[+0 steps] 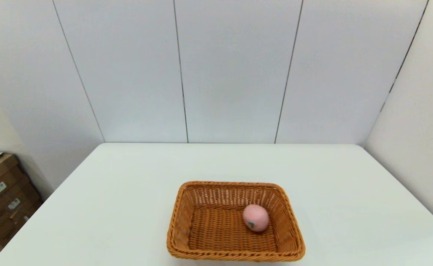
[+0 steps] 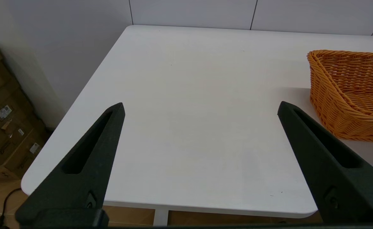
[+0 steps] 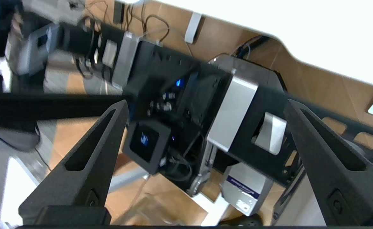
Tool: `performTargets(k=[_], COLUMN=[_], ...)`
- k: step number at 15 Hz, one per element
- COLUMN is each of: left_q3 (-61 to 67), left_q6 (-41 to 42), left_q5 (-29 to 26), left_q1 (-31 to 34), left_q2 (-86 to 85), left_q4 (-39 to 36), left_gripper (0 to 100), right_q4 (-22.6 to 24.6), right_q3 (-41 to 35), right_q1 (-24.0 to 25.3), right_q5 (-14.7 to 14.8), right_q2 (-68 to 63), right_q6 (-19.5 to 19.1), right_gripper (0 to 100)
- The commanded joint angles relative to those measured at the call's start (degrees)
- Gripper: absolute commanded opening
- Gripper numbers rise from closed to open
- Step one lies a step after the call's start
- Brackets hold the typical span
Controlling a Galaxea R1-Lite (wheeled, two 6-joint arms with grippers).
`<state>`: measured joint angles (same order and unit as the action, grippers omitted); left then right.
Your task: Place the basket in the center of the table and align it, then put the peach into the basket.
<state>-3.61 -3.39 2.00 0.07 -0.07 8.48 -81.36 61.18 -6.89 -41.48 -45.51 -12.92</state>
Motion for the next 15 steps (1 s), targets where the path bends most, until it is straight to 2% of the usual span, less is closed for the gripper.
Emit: performTargets(k=[1, 2, 4, 6, 8, 10, 11, 13, 14, 15], left_q3=[0.0, 0.0, 0.0, 0.0, 0.0, 0.0, 0.0, 0.0, 0.0, 0.0], left_q6=[0.0, 0.0, 0.0, 0.0, 0.0, 0.0, 0.0, 0.0, 0.0, 0.0], left_q5=[0.0, 0.0, 0.0, 0.0, 0.0, 0.0, 0.0, 0.0, 0.0, 0.0], left_q1=[0.0, 0.0, 0.0, 0.0, 0.0, 0.0, 0.0, 0.0, 0.0, 0.0], left_q2=[0.0, 0.0, 0.0, 0.0, 0.0, 0.0, 0.0, 0.0, 0.0, 0.0], left_q4=[0.0, 0.0, 0.0, 0.0, 0.0, 0.0, 0.0, 0.0, 0.0, 0.0], left_gripper=[100, 100, 100, 100, 100, 100, 100, 100, 100, 100], right_q4=[0.6, 2.6, 10.2, 16.6, 30.2, 48.7, 58.6, 76.8, 79.3, 79.4], right_q3=[-3.1, -4.4, -8.2, -12.8, -21.2, -31.3, -36.8, -48.2, -51.5, -54.0], right_q1=[9.2, 8.8, 7.0, 6.0, 5.9, 6.1, 6.3, 6.4, 6.4, 6.4], right_q5=[0.8, 4.0, 12.9, 19.2, 25.2, 33.1, 36.0, 39.1, 39.3, 39.2], right_q2=[10.3, 13.5, 19.8, 24.2, 27.7, 30.2, 31.4, 32.1, 33.5, 35.6], right_q6=[8.9, 9.8, 11.0, 12.0, 14.2, 15.2, 15.0, 13.8, 13.2, 12.9], right_gripper=[100, 100, 100, 100, 100, 100, 100, 100, 100, 100])
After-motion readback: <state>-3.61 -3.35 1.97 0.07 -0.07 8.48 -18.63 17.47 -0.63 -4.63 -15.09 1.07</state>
